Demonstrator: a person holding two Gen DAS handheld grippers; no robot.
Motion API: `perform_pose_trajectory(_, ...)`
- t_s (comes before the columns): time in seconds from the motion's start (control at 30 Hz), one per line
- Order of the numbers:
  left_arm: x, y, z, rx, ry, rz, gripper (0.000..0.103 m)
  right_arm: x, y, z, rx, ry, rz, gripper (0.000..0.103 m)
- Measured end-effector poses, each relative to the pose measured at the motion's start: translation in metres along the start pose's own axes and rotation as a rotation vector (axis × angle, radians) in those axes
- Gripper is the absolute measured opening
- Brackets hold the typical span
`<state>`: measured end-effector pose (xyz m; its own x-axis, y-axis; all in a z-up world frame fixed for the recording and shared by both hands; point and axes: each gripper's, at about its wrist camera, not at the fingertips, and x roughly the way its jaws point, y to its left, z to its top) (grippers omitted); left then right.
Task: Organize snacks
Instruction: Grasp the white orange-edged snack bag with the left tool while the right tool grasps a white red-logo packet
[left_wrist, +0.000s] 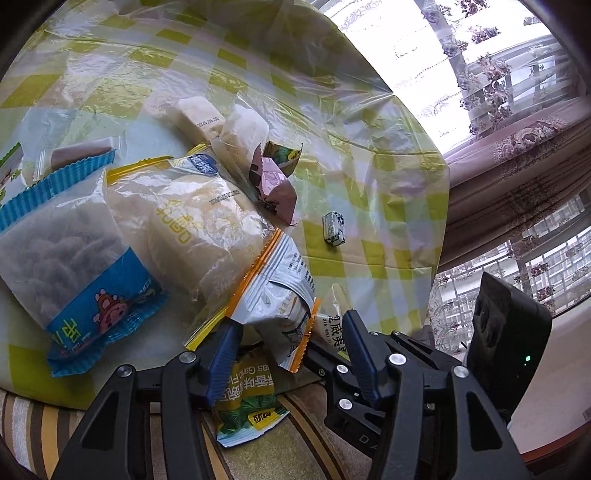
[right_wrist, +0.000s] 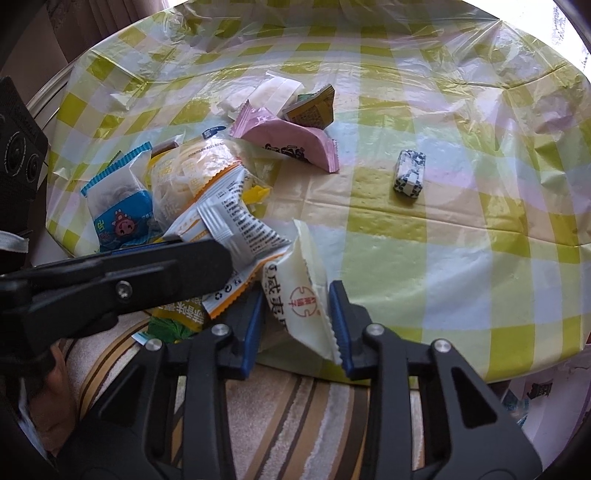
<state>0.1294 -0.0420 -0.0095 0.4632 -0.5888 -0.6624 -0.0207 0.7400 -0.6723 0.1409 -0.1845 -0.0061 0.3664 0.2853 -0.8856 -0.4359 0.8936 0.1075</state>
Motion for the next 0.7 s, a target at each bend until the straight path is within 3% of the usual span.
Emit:
perform_pose_trajectory(0.17,0.009,0.003,0.008,-0.039,-0.001,-0.009,0.037,-0.002,-0.002,-0.002,0.013,-0.006,0.008,0.033)
perform_pose_trajectory(0.27,0.008,0.003,0.009,-0.042,-0.017,-0.007,0.035,-0.003,-0.003,-0.003,0.019,-0.008,0.012,0.033)
perform_pose_trajectory(0.37,0.005,0.000,0.009,-0.034,-0.031,-0.006,0.026,-0.006,-0.006,-0.005,0.034,-0.015,0.012,0.033)
perform_pose_trajectory(0.7,0.000,-0.014,0.003,0.010,-0.044,0.009,0.023,-0.027,-0.020,-0.014,0.096,-0.051,0.013,0.032)
